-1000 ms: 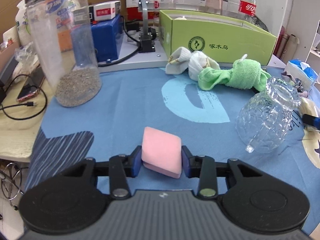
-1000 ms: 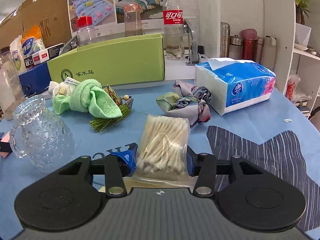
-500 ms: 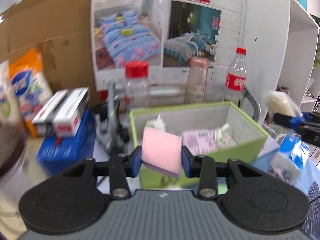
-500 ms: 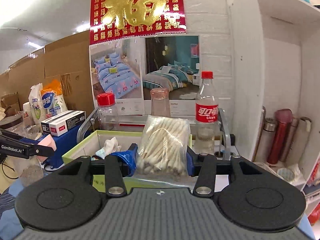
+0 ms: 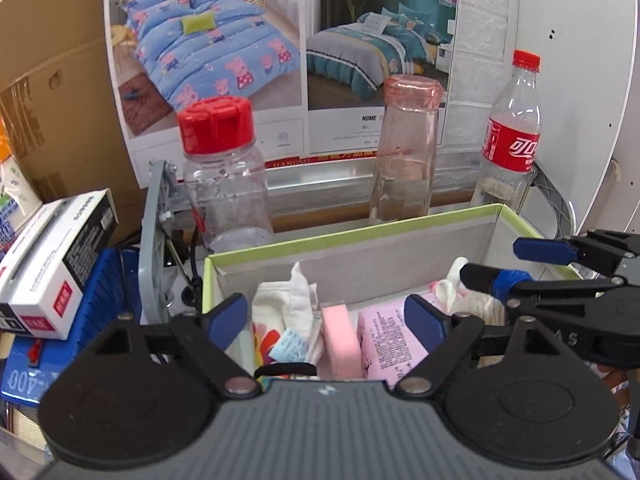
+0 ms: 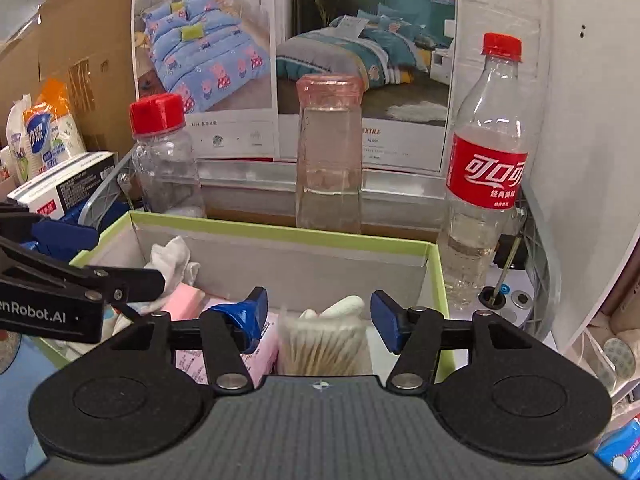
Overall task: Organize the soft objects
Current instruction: 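Carry sponge and swab bag over the green box and open both grippers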
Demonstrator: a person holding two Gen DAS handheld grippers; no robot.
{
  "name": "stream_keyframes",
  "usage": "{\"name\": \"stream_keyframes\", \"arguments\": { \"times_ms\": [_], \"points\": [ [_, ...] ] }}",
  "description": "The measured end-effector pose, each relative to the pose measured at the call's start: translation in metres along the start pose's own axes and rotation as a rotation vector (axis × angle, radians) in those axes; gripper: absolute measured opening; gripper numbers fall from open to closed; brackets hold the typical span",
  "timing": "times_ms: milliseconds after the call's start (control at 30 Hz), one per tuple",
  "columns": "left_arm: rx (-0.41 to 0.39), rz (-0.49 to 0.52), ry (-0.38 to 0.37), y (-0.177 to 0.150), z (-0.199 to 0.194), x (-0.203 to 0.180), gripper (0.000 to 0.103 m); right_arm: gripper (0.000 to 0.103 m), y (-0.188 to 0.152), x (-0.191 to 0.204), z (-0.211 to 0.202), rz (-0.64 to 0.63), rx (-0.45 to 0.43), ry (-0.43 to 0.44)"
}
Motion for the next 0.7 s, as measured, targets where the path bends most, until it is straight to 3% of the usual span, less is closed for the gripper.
{"name": "stream_keyframes", "arguments": {
  "times_ms": [100,200,367,700],
  "points": [
    [-0.01,-0.003,0.013,0.0,-0.01,0.001,0.09,0.051,0.004,-0.003,-0.012,0.006,-0.023,0.002],
    [-0.045,0.001,0.032,-0.004,-0.031,-0.003,0.102,0.053,0.001,0.0,-0.033,-0.026,-0.041,-0.006],
    [-0.092,0.023,0.074,-0.021,-0.078,-0.012,0.102,0.055,-0.013,0.001,-0.082,-0.008,-0.093,-0.01],
    [-0.104,0.005,0.097,-0.084,-0.154,-0.024,0.102,0.06,-0.098,-0.01,-0.164,0.15,-0.074,-0.021]
  ]
}}
Point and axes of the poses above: each gripper's, at about its wrist camera, not at the fingertips, and z roughly the way its jaws point, x to its left, y to its top, the point moved 10 cm from there along z, roughly the way its jaws point, and after that the axes turned 9 degrees about -y, right-handed, at the moved point
